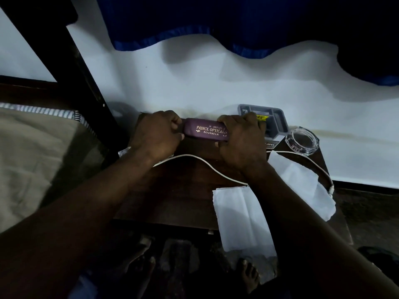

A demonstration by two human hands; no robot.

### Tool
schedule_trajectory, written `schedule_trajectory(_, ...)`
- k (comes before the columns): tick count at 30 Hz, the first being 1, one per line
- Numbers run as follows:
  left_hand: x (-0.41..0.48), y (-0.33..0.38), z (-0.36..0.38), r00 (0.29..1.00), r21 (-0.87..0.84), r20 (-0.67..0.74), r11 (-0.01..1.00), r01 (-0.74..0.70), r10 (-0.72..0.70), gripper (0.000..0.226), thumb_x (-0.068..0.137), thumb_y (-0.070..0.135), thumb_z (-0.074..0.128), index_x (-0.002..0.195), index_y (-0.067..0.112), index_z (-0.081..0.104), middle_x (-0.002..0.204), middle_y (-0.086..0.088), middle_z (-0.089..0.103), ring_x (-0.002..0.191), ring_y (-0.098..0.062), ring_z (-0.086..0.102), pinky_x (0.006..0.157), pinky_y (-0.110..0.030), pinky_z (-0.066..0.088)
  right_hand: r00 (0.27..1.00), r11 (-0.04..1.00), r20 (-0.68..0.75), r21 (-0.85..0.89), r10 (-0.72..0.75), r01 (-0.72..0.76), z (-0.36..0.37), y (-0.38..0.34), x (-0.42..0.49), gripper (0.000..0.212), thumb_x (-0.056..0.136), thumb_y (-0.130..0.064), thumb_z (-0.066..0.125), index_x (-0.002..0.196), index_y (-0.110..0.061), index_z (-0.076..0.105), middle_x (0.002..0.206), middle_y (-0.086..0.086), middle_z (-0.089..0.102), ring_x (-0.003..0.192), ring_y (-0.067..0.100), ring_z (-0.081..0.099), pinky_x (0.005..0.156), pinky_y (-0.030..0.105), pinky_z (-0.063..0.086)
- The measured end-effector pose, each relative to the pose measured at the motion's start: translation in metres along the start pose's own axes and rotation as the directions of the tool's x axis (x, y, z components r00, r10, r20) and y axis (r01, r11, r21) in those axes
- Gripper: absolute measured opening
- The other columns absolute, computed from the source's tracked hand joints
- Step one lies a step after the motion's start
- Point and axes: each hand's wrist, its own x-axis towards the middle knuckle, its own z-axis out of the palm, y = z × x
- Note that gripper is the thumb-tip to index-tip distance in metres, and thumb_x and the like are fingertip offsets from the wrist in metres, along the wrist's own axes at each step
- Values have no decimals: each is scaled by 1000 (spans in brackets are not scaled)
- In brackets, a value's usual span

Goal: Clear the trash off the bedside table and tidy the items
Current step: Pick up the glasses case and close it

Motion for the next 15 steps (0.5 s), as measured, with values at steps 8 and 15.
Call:
schedule_trajectory(8,7,6,1,1000,77,-1,997,-23,23,25,74,33,79,98,31,71,100,8,76,99,-23,67,98,-43,49,979,978,201,-191,-43,82,24,-2,29,51,73,-35,66,121,-20,64,114,3,73,128,32,45,116,49,23)
schedule_trajectory(15,11,8,4,1000,15,-1,1000,-16,16,21,76,28,80,95,28,71,97,7,75,96,-18,67,101,-42,46,959,954,283,-286,-5,89,29,-5,35,45,76,-36,64,117,-17,66,120,4,69,133,34,40,121,52,20)
